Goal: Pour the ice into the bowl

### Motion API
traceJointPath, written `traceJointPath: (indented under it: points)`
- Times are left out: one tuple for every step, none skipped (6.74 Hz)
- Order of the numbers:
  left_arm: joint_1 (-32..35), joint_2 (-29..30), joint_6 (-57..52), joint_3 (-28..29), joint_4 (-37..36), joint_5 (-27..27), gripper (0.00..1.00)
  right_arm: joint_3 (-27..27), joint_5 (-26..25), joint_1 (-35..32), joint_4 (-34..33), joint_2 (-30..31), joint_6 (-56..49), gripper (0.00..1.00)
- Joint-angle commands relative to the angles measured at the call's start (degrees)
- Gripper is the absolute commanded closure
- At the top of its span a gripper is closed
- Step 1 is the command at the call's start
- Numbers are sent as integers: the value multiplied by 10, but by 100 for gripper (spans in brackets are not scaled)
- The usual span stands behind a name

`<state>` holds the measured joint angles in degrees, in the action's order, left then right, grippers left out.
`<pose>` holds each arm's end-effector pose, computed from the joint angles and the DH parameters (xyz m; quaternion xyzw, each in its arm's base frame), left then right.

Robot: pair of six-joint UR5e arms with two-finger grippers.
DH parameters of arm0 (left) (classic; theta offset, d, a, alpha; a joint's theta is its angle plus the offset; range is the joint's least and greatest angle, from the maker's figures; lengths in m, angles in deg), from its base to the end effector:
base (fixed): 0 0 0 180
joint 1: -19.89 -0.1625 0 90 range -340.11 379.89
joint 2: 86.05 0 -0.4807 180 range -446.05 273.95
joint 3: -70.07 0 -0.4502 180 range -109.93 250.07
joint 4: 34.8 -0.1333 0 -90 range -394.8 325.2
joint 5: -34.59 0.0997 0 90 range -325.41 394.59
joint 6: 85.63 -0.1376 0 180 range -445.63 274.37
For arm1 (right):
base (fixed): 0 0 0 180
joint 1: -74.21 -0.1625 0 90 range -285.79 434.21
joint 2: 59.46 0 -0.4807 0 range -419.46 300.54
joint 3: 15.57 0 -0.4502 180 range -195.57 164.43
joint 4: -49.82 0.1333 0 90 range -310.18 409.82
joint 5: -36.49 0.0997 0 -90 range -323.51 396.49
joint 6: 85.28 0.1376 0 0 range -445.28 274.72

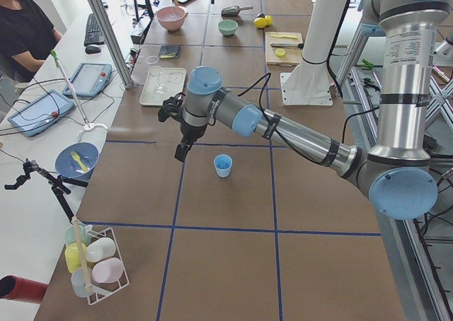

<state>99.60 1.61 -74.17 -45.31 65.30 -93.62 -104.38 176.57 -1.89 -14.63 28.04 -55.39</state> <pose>0.0486 -0.5372 0.5026 0.2055 0.3589 0.0841 0.9066 -0.1172 -0.5890 0.6662 0.0417 -0.4605 0.0252 0.8863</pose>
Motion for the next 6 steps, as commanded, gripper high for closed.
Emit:
traceJointPath:
  points:
    - [-36,-92,116,-31,150,49,1,8,-13,45,201,58,148,0]
    - [-77,-134,198,-28,241,71,1,7,-19,82,246,78,190,0]
    - [-113,-147,247,-30,272,114,1,4,-51,106,249,93,192,0]
    - [-133,-147,283,-38,285,118,1,4,-97,138,249,104,192,0]
    - [-151,-149,297,-48,285,141,1,-3,-116,166,250,107,209,0]
    - [-152,-154,298,-48,296,142,1,-7,-132,192,250,106,228,0]
